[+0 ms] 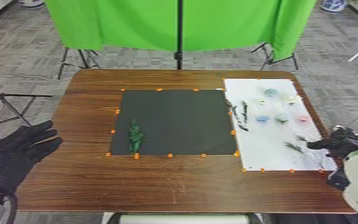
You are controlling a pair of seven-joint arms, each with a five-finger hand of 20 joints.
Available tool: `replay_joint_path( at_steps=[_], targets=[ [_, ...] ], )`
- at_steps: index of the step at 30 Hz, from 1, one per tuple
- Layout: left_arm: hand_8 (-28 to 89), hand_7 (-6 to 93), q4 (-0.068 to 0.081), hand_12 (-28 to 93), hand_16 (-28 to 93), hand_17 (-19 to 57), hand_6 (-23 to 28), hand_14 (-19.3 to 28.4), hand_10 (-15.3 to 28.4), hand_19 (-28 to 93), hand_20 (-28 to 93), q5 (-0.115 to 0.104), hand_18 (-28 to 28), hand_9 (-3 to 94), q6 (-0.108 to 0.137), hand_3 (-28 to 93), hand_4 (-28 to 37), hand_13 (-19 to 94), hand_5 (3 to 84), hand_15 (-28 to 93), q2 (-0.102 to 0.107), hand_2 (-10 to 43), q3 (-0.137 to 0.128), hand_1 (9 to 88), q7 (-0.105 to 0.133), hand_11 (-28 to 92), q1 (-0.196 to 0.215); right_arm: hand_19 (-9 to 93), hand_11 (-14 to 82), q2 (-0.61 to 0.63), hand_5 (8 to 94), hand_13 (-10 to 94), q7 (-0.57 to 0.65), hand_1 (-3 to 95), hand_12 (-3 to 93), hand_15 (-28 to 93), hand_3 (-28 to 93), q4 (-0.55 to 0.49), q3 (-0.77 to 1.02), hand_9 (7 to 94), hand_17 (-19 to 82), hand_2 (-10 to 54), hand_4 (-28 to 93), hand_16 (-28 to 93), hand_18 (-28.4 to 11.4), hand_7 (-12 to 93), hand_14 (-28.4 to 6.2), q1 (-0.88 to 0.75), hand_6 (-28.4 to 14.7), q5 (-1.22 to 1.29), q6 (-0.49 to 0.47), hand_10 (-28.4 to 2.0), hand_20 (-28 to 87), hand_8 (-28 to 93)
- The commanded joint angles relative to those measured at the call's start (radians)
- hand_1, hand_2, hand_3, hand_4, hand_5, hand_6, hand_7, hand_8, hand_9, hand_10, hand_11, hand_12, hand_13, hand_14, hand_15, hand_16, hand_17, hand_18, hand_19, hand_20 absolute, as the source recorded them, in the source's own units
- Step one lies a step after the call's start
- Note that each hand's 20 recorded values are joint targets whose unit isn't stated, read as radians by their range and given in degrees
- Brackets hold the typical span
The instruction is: Arrange flowers
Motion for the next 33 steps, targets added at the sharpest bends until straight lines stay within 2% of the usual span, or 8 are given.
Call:
replay_joint_path(
  at_steps=[1, 4, 7, 10, 12, 17, 19, 33],
  targets=[
    [-11, 24.0, 0.002, 15, -7, -6.3, 6.9, 18.5, 15.5, 61, -2, 0.007, 23.8, 34.7, 0.007, 73, -28.3, 27, 40.7, 50, -0.003, 4.7, 0.001, 26.1, -0.006, 33, 0.014, 75, 48.0, 0.014, 38.9, 41, -0.004, 10.9, 22.9, 67, 77, -0.001, 0.030, 40.3, 19, -9.5, -28, 13, -20.8, 31, -13.9, -0.086, -10.9, -0.030, 0.010, -16.7, 32, -16],
    [-11, 24.1, 0.002, 15, -7, -6.3, 6.9, 18.4, 15.5, 61, -2, 0.006, 23.8, 34.7, 0.012, 73, -28.3, 28, 40.7, 50, -0.003, 4.8, 0.002, 26.1, -0.007, 33, 0.016, 76, 49.8, 0.022, 45.9, 47, -0.004, 15.7, 22.9, 66, 78, 0.023, -0.007, 47.9, 21, -9.5, -28, 16, -20.0, 34, -12.5, -0.075, -8.1, -0.070, 0.039, -14.9, 32, -19],
    [-11, 24.0, 0.002, 15, -7, -6.3, 7.0, 18.4, 15.6, 61, -2, 0.007, 23.8, 34.7, 0.007, 73, -28.3, 28, 40.8, 50, -0.006, 4.8, 0.006, 26.1, -0.008, 33, 0.015, 78, 52.2, 0.020, 58.8, 60, -0.010, 25.6, 24.1, 67, 78, 0.036, -0.034, 59.4, 25, -9.5, -28, 19, -18.7, 38, -9.4, -0.053, -3.3, -0.078, -0.028, -11.7, 32, -22],
    [-11, 24.0, 0.001, 15, -7, -6.3, 7.0, 18.4, 15.5, 61, -2, 0.002, 23.8, 34.7, 0.015, 73, -28.3, 28, 40.9, 50, -0.001, 4.8, 0.008, 26.1, -0.002, 33, 0.022, 80, 51.8, 0.018, 63.9, 64, -0.022, 28.4, 24.8, 68, 77, 0.052, -0.077, 59.7, 27, -9.5, -28, 22, -18.6, 40, -8.7, -0.029, -1.4, -0.083, -0.043, -11.5, 33, -23],
    [-11, 24.0, 0.000, 15, -7, -6.3, 7.0, 18.4, 15.5, 61, -2, -0.004, 23.8, 34.6, 0.023, 73, -28.3, 28, 40.9, 50, 0.007, 4.9, 0.010, 25.9, 0.007, 33, 0.029, 81, 52.2, 0.015, 66.8, 66, -0.031, 31.7, 26.7, 68, 77, 0.060, -0.100, 68.7, 29, -9.5, -28, 24, -18.5, 40, -8.3, -0.020, -0.7, -0.092, -0.032, -11.0, 34, -23],
    [-11, 24.0, -0.006, 15, -7, -6.2, 7.0, 18.4, 15.5, 61, -2, 0.001, 23.7, 34.7, 0.026, 73, -28.3, 27, 40.9, 50, -0.002, 4.8, 0.006, 26.0, 0.006, 33, 0.037, 85, 50.7, 0.013, 75.8, 75, -0.098, 42.4, 29.7, 69, 74, 0.061, -0.093, 81.1, 34, -9.3, -28, 28, -18.3, 45, -7.3, -0.038, -0.7, -0.093, -0.047, -9.2, 34, -8],
    [-11, 24.0, -0.005, 15, -7, -6.2, 7.0, 18.4, 15.5, 61, -2, 0.005, 23.7, 34.7, 0.014, 73, -28.3, 28, 40.9, 50, -0.014, 4.8, 0.004, 26.0, -0.002, 33, 0.033, 86, 50.5, 0.012, 76.9, 76, -0.106, 43.0, 29.7, 69, 76, 0.059, -0.086, 82.6, 35, -8.9, -28, 28, -18.4, 46, -7.3, -0.045, -0.5, -0.089, -0.034, -9.0, 34, -8],
    [-11, 24.0, -0.008, 15, -7, -6.2, 7.1, 18.5, 15.6, 62, -2, 0.007, 23.7, 34.8, 0.033, 73, -28.3, 28, 40.9, 50, -0.019, 5.0, 0.010, 26.0, -0.002, 33, 0.035, 92, 60.3, 0.009, 80.7, 80, -0.166, 40.8, 33.1, 79, 86, 0.026, -0.030, 87.1, 39, -9.4, -28, 31, -20.6, 51, -8.4, -0.071, -1.2, -0.070, 0.246, -9.1, 36, 0]
  ],
)
